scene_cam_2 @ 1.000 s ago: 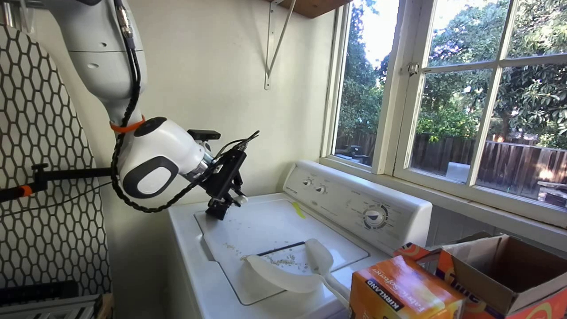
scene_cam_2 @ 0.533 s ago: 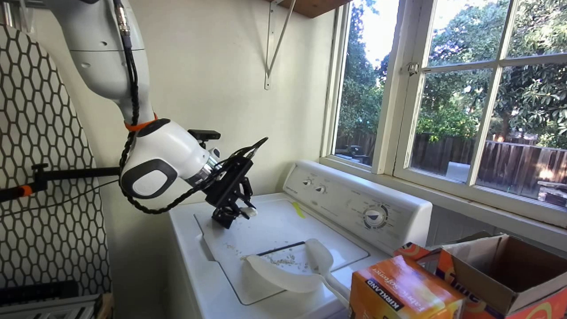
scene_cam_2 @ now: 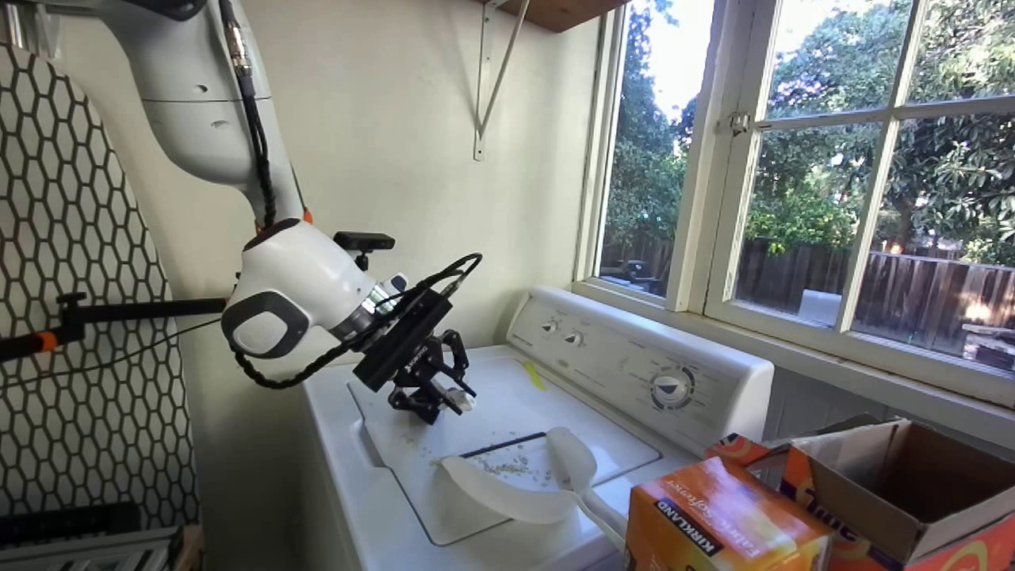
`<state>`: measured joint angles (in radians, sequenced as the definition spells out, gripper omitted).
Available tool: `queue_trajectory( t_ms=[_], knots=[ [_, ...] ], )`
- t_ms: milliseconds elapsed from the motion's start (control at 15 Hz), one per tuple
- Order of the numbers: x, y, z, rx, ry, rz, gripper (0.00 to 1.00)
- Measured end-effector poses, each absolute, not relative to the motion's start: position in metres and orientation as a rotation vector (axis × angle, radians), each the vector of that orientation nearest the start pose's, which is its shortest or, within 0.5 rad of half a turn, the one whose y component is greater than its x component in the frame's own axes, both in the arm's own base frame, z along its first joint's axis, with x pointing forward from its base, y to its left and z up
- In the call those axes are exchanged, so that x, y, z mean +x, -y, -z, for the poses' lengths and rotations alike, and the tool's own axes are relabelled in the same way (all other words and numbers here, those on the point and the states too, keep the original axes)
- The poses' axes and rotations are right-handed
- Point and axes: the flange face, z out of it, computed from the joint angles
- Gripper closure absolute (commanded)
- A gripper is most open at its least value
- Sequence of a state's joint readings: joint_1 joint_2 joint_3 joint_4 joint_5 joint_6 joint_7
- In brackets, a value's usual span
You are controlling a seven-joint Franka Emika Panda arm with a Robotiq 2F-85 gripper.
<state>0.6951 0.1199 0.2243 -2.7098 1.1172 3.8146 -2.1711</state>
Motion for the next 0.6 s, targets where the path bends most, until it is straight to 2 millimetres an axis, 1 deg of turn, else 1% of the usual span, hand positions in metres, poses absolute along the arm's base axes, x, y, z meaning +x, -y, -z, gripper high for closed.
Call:
queue_trajectory(
  t_ms=[400, 600],
  knots=[
    [0.322, -0.209, -0.278, 1.618, -1.790, -0.567, 0.93],
    [0.317, -0.206, -0.280, 1.685, -1.726, -0.521, 0.93]
  ],
)
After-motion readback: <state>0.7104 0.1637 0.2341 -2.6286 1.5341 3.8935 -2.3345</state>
